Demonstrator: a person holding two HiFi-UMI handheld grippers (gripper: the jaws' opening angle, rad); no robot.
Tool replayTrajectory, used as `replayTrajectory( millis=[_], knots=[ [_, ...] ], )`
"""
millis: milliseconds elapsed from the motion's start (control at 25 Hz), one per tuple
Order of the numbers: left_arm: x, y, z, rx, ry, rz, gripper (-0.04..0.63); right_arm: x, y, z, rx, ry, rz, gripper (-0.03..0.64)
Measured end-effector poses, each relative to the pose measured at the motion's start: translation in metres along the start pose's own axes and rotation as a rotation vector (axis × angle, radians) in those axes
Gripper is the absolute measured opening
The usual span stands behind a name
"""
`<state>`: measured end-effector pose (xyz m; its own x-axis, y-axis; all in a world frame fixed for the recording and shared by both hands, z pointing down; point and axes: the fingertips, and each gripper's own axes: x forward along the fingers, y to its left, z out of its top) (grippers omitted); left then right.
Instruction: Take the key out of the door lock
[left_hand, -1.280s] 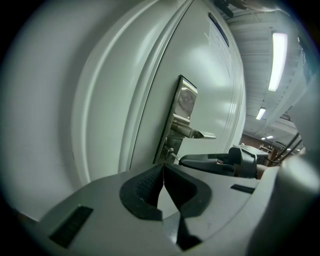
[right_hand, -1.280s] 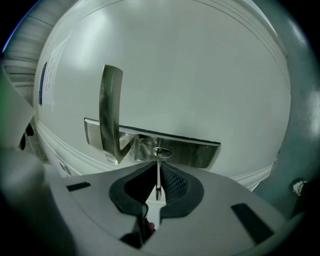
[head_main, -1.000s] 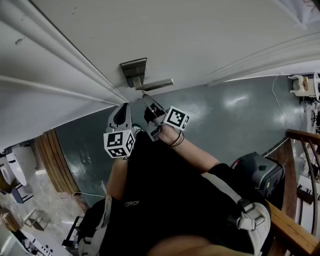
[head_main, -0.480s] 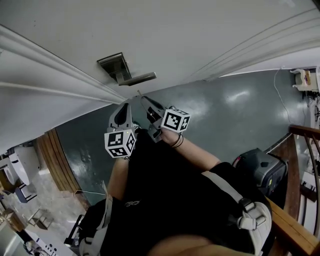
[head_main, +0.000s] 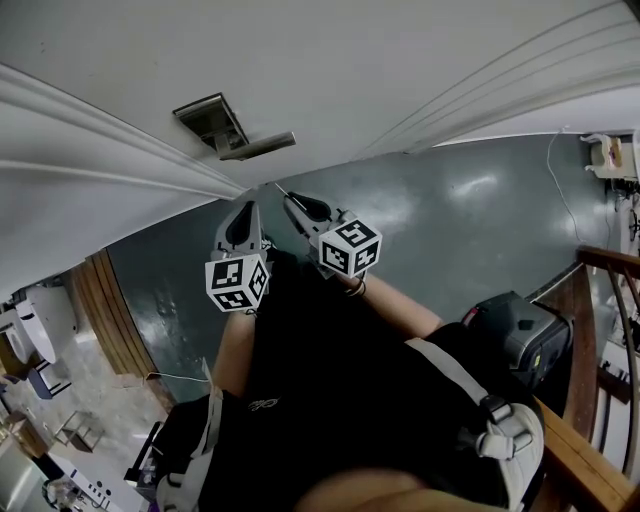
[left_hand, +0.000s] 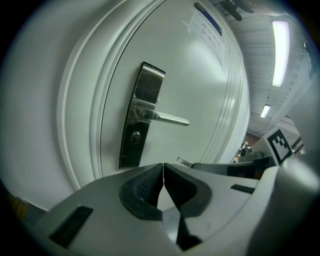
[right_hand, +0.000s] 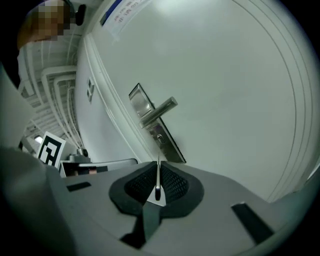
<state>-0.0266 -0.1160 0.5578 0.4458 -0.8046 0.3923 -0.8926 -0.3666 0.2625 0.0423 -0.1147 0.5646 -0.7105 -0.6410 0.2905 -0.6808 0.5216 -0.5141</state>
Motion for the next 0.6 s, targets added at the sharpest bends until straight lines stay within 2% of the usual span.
replayTrajectory(
  millis=[320, 600],
  knots=[
    [-0.007, -0.009, 0.005, 0.008, -0.022, 0.007, 0.025, -0.015, 0.014, 0.016, -0.211, -0.008, -0.022, 0.031],
    [-0.022, -0.018, 0.037, 0.023, -0.100, 0.007, 0.025, -0.037, 0.026, 0.049, -0.313, -0.089, -0.039, 0.031]
  ],
)
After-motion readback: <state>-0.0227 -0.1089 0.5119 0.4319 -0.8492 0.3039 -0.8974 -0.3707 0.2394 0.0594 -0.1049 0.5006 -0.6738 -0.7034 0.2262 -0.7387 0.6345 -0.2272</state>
